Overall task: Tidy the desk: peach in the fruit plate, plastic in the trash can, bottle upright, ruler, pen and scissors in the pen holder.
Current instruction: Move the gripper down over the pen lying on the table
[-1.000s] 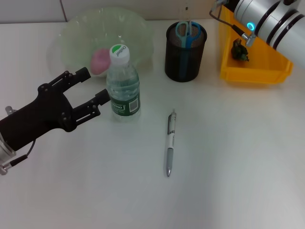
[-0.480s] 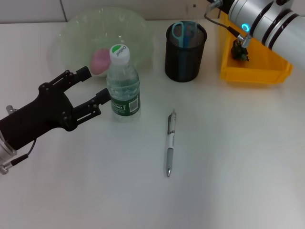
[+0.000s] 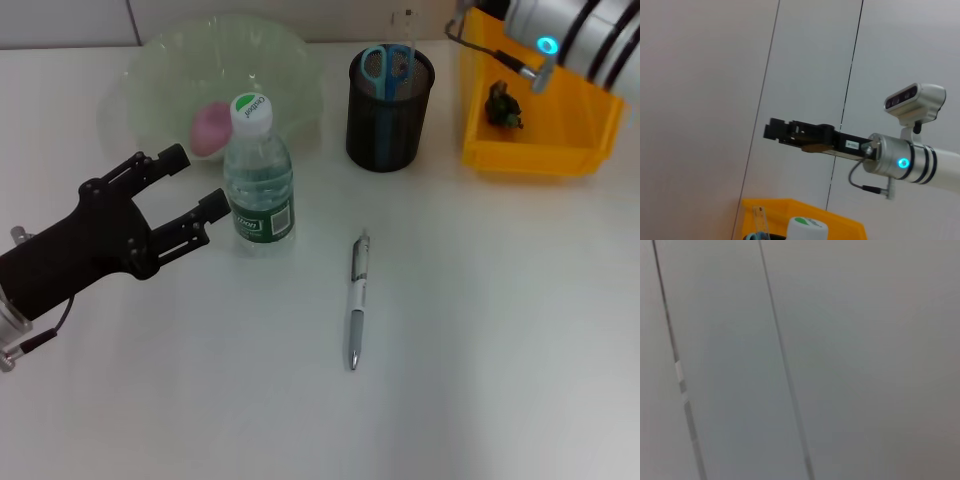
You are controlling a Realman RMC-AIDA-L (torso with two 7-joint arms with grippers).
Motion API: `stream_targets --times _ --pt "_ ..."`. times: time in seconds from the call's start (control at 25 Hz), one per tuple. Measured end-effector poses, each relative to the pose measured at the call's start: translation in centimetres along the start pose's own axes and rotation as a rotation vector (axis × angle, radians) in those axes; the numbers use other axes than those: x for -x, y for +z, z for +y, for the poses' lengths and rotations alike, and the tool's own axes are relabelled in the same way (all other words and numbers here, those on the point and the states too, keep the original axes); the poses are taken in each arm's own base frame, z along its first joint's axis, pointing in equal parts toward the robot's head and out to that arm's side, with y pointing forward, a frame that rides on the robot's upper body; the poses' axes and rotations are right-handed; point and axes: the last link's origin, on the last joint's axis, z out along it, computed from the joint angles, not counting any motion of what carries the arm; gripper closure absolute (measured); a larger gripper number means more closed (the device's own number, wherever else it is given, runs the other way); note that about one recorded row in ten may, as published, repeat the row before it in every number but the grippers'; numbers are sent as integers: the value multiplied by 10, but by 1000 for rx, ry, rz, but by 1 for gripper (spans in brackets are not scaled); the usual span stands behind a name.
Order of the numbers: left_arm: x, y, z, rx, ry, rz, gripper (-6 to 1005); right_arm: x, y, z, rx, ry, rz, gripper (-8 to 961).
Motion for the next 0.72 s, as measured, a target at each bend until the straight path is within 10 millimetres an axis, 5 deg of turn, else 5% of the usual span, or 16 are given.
stream_targets --times 0.32,0.4,0.52,0.56,0.72 --pt "-4 -6 8 58 -75 8 200 20 -63 20 276 3 222 458" --pt "-8 -8 12 112 -124 -3 200 15 -100 22 346 66 261 446" --pt "-14 -8 15 160 -162 -24 200 9 -125 21 359 106 253 411" --pt "-22 -5 17 221 -216 -67 201 0 -152 20 352 111 220 399" --pt "-32 4 20 293 -273 -137 201 -15 -188 24 358 81 163 309"
